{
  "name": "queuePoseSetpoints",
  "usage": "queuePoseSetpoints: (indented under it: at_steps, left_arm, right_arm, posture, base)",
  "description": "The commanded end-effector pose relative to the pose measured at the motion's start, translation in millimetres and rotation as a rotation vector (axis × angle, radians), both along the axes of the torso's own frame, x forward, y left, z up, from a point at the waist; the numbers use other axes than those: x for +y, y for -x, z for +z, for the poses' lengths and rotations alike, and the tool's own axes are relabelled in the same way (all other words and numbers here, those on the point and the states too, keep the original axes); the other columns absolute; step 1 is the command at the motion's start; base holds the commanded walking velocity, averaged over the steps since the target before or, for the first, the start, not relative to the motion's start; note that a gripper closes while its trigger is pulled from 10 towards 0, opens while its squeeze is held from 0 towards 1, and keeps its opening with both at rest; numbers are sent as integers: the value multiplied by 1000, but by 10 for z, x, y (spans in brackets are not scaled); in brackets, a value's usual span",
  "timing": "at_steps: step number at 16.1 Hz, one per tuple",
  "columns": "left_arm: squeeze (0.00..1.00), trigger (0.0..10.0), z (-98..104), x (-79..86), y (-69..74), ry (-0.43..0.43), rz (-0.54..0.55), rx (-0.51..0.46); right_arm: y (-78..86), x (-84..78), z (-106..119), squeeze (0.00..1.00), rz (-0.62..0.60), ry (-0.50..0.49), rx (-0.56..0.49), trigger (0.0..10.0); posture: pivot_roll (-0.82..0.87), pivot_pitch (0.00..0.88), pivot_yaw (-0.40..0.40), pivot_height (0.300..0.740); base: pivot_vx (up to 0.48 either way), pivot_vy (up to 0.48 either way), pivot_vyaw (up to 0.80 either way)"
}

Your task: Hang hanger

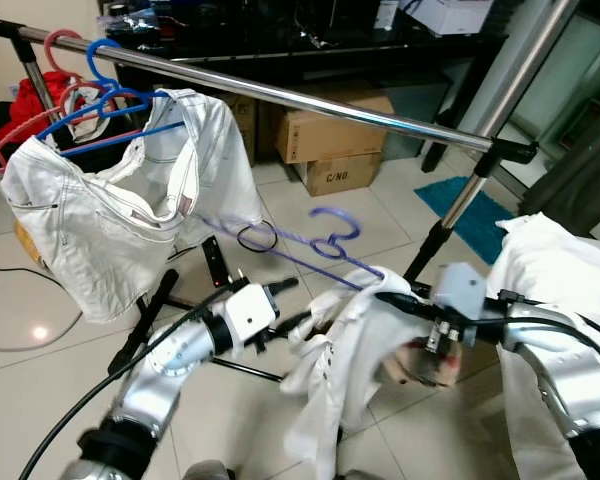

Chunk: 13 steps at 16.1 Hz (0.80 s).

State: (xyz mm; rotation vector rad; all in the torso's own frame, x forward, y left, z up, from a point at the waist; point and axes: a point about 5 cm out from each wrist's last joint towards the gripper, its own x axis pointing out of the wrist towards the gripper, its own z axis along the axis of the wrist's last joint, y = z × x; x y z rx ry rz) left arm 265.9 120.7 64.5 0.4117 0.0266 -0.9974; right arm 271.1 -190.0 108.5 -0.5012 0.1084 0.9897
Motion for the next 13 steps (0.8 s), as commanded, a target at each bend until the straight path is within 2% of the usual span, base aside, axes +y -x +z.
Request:
queuePoseSetpoints:
  at_steps: [1,3,5,7,9,11,12,13]
  left_arm:
    - [0,10000,-32,-70,45,12,-29,40]
    - [0,10000,-32,-108,76,-7,-52,29]
    - [0,10000,8,-126,79,-42,-81,-7]
    - [0,10000,148,-109,29,-89,-95,-93]
    - [0,10000,342,63,-130,-193,-47,-228]
    - [0,10000,497,183,-227,-203,-7,-265]
    - [0,10000,511,213,-240,-215,-2,-262]
    - [0,10000,491,321,-262,-272,10,-257]
  right_arm:
    - [-59,-31,47,0,-29,24,-38,0]
    - [-79,-43,61,0,-41,31,-49,0]
    - [-96,-109,32,0,-62,84,-62,0]
    - [-117,-212,-31,0,-82,179,-95,0]
    - [-95,-236,-56,0,-71,221,-115,0]
    - [-80,-227,-67,0,-57,226,-120,0]
    - [-79,-223,-67,0,-51,221,-123,0]
    - [-77,-208,-59,0,-39,207,-129,0]
  posture:
    - [90,20,-78,740]
    - [87,20,-81,740]
    - [87,21,-84,740]
    - [89,22,-85,740]
    - [85,27,-87,740]
    - [85,27,-87,740]
    - [85,27,-87,740]
    - [86,27,-86,740]
  base:
    - [0,0,0]
    - [0,0,0]
    - [0,0,0]
    - [0,0,0]
    - [0,0,0]
    - [0,0,0]
    - [0,0,0]
    - [0,0,0]
